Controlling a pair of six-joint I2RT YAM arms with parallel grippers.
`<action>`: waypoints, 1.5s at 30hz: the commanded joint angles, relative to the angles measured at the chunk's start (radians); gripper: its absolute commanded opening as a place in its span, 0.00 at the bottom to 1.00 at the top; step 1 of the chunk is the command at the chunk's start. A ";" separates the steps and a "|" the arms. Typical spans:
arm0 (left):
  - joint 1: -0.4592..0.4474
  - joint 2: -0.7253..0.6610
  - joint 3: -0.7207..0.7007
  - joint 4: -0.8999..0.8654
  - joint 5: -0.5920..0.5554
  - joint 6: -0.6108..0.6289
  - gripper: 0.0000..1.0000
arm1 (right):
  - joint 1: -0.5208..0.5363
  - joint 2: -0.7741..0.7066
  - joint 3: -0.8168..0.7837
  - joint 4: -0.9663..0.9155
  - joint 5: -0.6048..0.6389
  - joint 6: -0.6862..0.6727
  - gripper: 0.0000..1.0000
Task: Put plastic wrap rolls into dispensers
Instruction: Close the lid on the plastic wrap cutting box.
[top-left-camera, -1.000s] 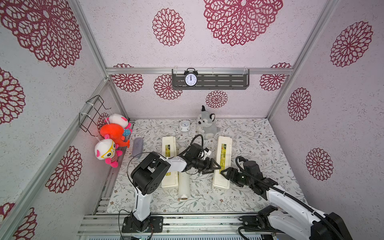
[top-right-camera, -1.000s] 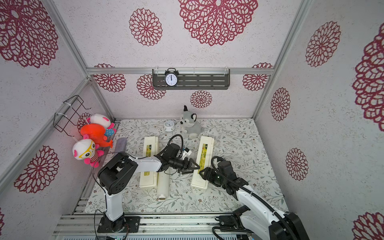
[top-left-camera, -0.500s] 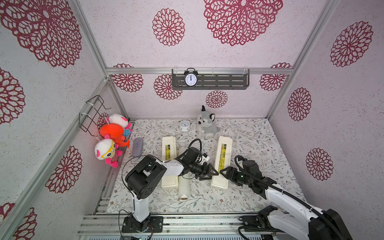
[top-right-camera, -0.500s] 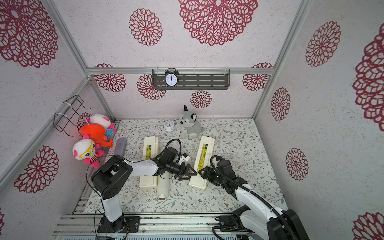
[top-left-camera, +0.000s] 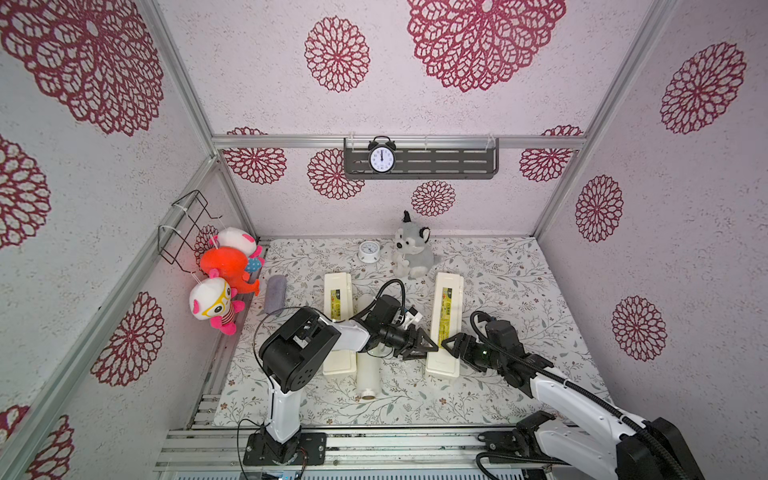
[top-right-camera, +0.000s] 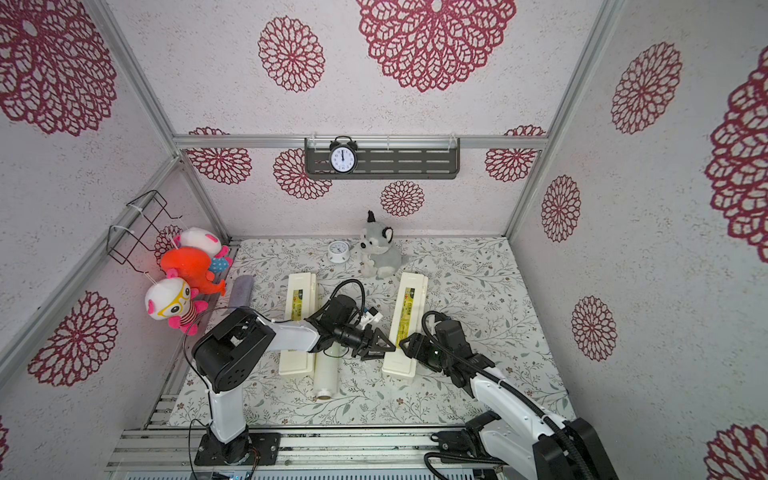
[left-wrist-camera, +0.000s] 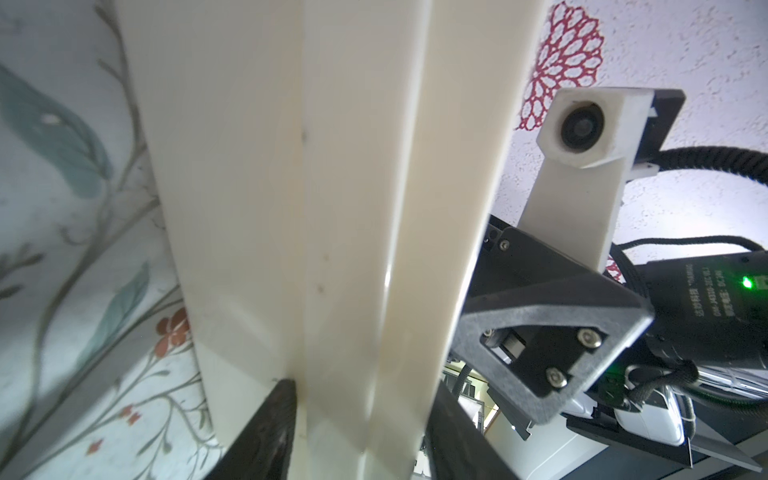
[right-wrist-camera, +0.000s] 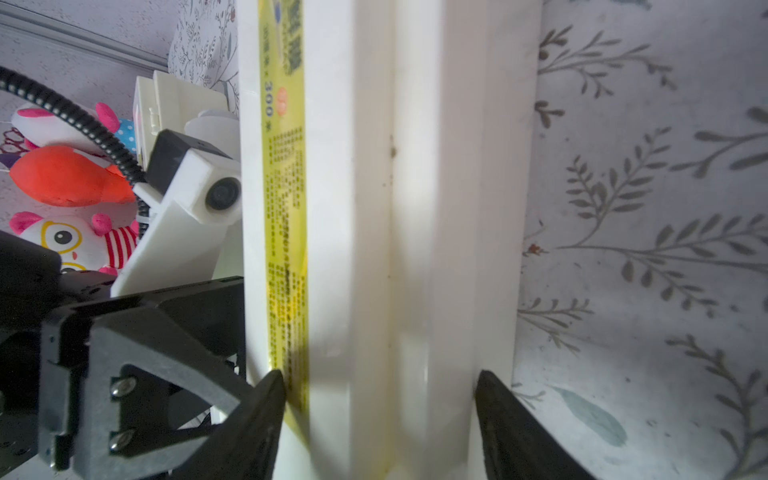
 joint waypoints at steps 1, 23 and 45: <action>-0.006 0.021 0.020 -0.169 -0.079 0.061 0.55 | -0.014 -0.009 0.026 -0.111 -0.017 -0.057 0.75; 0.137 0.358 0.684 -0.478 -0.152 0.232 0.66 | -0.408 0.400 0.319 0.072 -0.300 -0.304 0.75; 0.124 0.457 0.709 -0.310 -0.128 0.082 0.58 | -0.410 0.764 0.390 0.528 -0.539 -0.079 0.42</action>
